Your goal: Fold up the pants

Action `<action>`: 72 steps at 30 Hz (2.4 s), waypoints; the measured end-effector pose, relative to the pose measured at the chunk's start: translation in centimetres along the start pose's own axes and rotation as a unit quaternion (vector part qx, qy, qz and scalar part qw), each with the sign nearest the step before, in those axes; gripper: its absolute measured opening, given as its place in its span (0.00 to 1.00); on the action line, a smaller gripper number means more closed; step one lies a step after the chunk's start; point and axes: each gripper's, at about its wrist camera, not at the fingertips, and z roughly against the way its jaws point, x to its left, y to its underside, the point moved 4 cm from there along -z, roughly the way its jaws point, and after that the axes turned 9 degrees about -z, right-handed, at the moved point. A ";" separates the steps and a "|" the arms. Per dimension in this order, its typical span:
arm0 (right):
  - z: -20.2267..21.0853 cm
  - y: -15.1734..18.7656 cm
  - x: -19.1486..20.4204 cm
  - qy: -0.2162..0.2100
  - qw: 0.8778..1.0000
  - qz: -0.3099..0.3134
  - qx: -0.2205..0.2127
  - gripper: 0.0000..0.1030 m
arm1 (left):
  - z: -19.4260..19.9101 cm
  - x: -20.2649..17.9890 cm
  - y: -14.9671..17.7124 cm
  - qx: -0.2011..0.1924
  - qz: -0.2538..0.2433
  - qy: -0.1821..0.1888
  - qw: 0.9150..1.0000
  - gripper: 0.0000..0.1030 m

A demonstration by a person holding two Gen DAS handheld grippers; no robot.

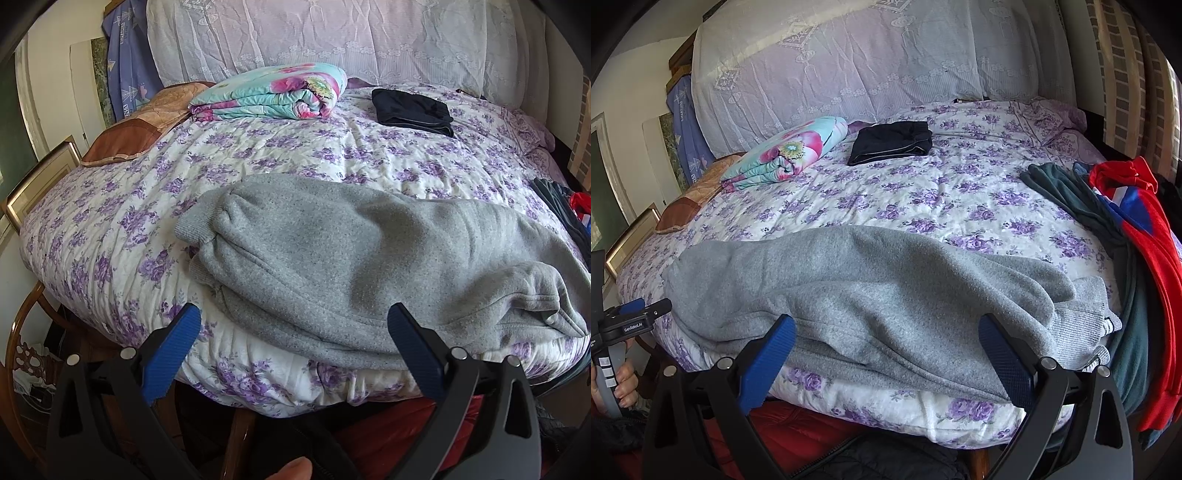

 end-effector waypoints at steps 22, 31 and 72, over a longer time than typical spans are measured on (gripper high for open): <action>-0.2 0.1 0.0 -0.002 1.000 -0.003 -0.001 0.97 | -0.3 0.2 0.0 0.002 0.002 0.004 1.000 0.96; -0.2 0.1 -0.1 -0.002 1.000 -0.003 -0.001 0.97 | -0.3 0.3 0.0 0.003 0.003 0.005 1.000 0.96; -0.8 -0.5 -3.8 -0.092 0.989 -0.112 -0.012 0.97 | -4.0 2.7 0.4 0.008 0.022 0.033 0.999 0.96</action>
